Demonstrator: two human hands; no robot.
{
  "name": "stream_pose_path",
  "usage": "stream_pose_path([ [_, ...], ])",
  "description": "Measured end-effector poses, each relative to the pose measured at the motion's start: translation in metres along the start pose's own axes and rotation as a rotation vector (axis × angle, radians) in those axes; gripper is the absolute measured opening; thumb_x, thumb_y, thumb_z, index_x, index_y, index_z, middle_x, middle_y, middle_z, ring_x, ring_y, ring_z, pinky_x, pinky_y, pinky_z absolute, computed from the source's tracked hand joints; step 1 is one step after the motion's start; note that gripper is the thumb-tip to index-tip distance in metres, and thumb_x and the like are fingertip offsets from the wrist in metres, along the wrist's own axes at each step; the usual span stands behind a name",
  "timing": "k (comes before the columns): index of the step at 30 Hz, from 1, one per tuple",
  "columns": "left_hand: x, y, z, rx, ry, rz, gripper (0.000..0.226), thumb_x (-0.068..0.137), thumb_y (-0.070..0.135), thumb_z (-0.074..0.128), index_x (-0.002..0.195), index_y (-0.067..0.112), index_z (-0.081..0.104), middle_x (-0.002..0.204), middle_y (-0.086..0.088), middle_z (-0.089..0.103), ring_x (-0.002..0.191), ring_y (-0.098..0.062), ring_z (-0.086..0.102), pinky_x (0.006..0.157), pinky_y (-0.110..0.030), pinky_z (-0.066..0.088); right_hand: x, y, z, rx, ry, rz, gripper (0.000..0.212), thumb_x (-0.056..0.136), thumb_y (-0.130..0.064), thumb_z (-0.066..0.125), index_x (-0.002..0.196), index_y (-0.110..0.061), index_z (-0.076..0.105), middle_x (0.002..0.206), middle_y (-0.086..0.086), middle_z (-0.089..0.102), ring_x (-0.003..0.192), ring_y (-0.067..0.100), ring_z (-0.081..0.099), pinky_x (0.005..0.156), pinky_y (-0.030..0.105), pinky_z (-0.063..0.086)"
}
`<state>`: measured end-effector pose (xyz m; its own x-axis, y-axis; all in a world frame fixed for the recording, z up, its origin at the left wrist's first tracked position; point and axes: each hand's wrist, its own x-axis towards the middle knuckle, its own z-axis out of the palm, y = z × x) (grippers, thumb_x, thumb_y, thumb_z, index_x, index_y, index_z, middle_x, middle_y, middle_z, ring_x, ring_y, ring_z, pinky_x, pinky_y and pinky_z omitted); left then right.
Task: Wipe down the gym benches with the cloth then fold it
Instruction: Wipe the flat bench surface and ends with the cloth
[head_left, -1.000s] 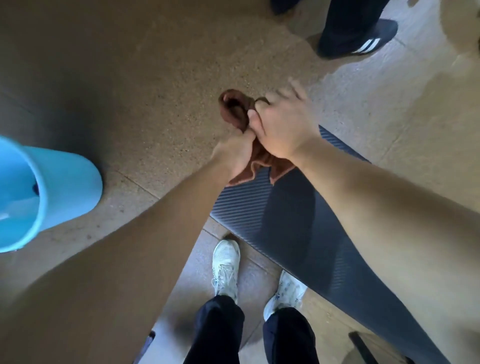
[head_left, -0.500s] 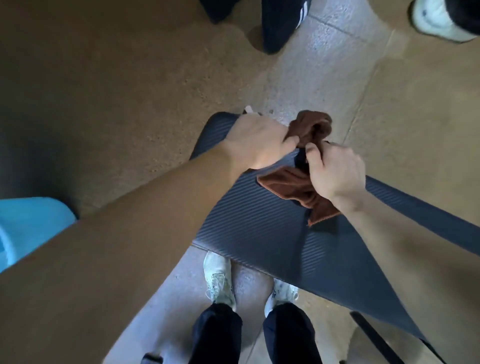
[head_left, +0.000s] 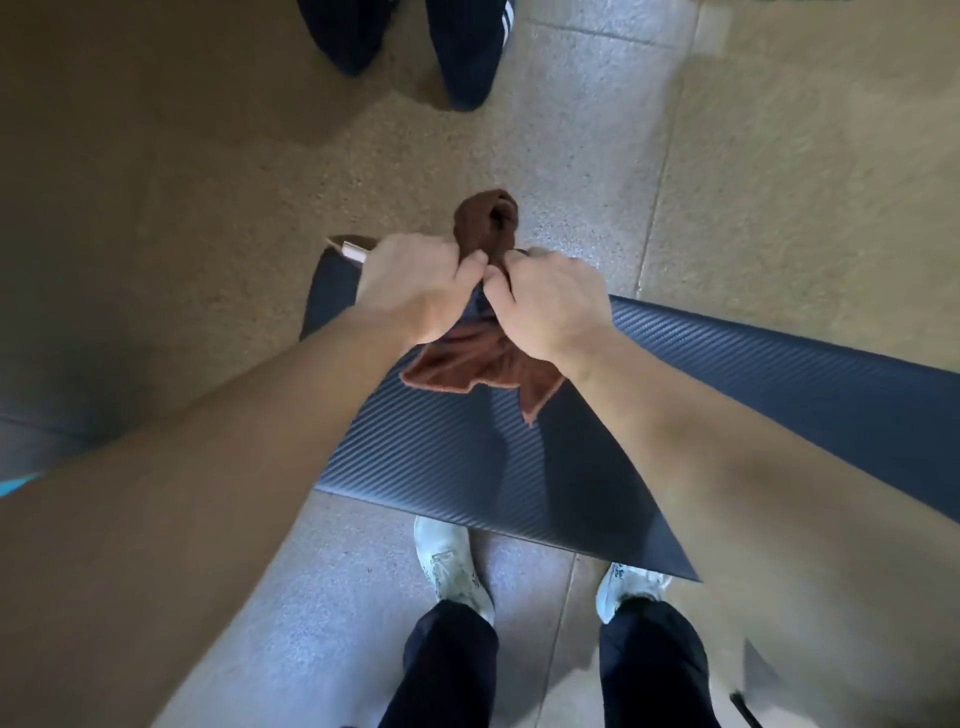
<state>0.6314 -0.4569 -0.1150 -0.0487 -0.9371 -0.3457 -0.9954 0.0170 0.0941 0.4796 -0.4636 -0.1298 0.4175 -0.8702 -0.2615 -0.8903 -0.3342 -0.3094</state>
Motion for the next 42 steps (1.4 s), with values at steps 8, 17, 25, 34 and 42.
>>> stream_pose_path([
  [8, 0.004, 0.176, 0.023, -0.143, -0.048, 0.289, 0.051, 0.104, 0.046, 0.028, 0.090, 0.014, 0.065, 0.094, -0.014, 0.070, 0.093, -0.035, 0.065, 0.071, -0.038, 0.036, -0.098, 0.151, -0.036, -0.147, -0.011, 0.340, 0.046, 0.100, -0.043, 0.032, 0.098, -0.011, 0.064, 0.102, 0.021, 0.069, 0.092, 0.044, 0.064, 0.073, 0.043, 0.046],
  [17, 0.003, 0.055, 0.019, -0.016, 0.012, 0.178, 0.053, 0.104, 0.047, 0.029, 0.083, 0.007, 0.057, 0.089, -0.024, 0.066, 0.083, -0.042, 0.063, 0.066, -0.044, 0.046, -0.038, 0.036, -0.011, -0.102, 0.014, 0.254, 0.053, 0.101, -0.038, 0.024, 0.102, -0.017, 0.072, 0.105, 0.014, 0.071, 0.100, 0.035, 0.062, 0.083, 0.041, 0.038],
  [25, 0.008, 0.176, 0.029, 0.044, -0.029, 0.017, 0.060, 0.105, 0.041, 0.025, 0.098, 0.001, 0.070, 0.104, -0.028, 0.068, 0.101, -0.045, 0.063, 0.084, -0.044, 0.043, -0.079, 0.137, -0.027, -0.024, -0.018, 0.206, 0.057, 0.102, -0.039, 0.019, 0.101, -0.019, 0.073, 0.107, 0.010, 0.072, 0.102, 0.031, 0.066, 0.099, 0.044, 0.038],
  [34, 0.017, 0.362, 0.044, -0.112, -0.151, 0.285, 0.057, 0.105, 0.047, 0.020, 0.099, 0.014, 0.067, 0.101, -0.013, 0.070, 0.099, -0.034, 0.063, 0.073, -0.037, 0.033, -0.180, 0.304, -0.069, -0.117, -0.060, 0.519, 0.048, 0.101, -0.034, 0.027, 0.083, -0.012, 0.066, 0.096, 0.022, 0.071, 0.093, 0.040, 0.064, 0.091, 0.044, 0.042],
  [42, 0.009, 0.256, 0.023, 0.006, -0.113, 0.208, 0.054, 0.105, 0.044, 0.027, 0.097, 0.005, 0.064, 0.102, -0.026, 0.067, 0.096, -0.043, 0.062, 0.071, -0.041, 0.036, -0.130, 0.208, -0.048, -0.049, -0.125, 0.369, 0.054, 0.100, -0.041, 0.021, 0.112, -0.019, 0.070, 0.120, 0.010, 0.066, 0.118, 0.030, 0.054, 0.112, 0.047, 0.028],
])
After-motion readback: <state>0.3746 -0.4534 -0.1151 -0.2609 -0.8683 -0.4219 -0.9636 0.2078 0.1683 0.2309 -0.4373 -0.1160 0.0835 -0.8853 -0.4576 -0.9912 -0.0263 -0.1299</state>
